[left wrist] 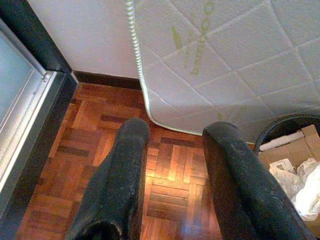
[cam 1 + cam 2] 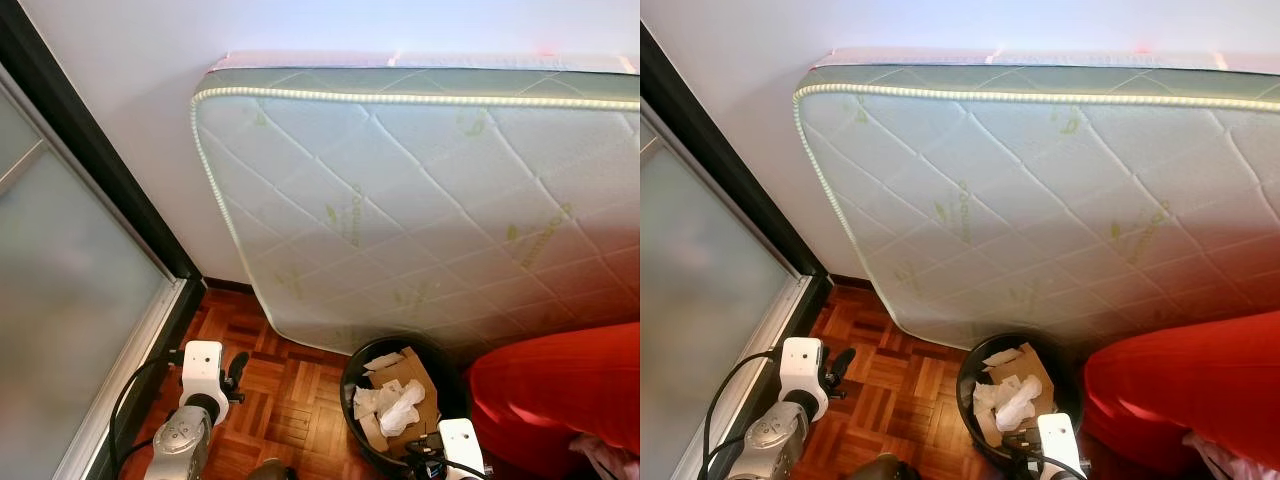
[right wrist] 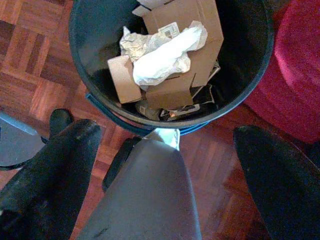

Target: Clean up the room

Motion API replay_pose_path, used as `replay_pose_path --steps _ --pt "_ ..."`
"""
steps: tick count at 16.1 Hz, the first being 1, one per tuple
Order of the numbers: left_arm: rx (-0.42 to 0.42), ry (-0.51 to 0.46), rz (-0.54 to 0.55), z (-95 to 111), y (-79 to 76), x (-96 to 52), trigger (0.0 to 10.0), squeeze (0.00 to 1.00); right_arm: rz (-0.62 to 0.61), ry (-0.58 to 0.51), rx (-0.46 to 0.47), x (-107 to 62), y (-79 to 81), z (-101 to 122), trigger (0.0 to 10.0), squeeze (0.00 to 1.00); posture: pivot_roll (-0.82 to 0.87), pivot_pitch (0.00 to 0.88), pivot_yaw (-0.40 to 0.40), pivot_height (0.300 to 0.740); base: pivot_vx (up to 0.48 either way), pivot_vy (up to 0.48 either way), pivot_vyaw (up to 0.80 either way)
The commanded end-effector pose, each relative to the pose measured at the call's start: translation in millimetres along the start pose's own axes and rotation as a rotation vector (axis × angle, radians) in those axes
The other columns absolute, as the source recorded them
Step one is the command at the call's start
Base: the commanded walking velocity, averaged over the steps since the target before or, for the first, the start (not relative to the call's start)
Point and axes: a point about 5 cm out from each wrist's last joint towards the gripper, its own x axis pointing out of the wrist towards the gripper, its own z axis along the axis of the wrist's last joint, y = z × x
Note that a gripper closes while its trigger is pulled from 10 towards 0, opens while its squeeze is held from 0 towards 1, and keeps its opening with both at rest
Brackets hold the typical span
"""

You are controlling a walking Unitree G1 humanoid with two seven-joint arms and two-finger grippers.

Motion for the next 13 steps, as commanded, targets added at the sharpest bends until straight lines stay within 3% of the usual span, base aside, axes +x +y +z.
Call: replay_pose_path --steps 1,8,10,13 --pt "-0.001 0.032 0.009 -8.3 4.1 -4.1 10.0 0.00 0.005 0.022 0.013 -0.5 4.9 -5.7 10.0 0.00 0.07 0.153 0.064 0.704 0.000 0.000 0.00" --pt "0.001 0.037 0.008 -6.6 5.7 -1.1 10.0 0.00 0.017 0.019 0.005 4.1 24.6 5.4 10.0 0.00 0.04 0.102 0.060 0.704 0.000 0.000 0.00" --pt "0.002 0.022 0.008 0.4 6.2 3.6 10.0 0.00 0.023 -0.015 -0.005 9.0 30.6 27.3 10.0 0.00 0.04 0.113 0.065 0.704 0.000 0.000 0.00" --pt "0.007 0.029 0.002 -1.8 5.1 2.9 10.0 0.00 0.015 -0.039 0.000 10.7 32.0 38.2 10.0 0.00 0.04 0.111 0.068 0.704 0.000 0.000 0.00"
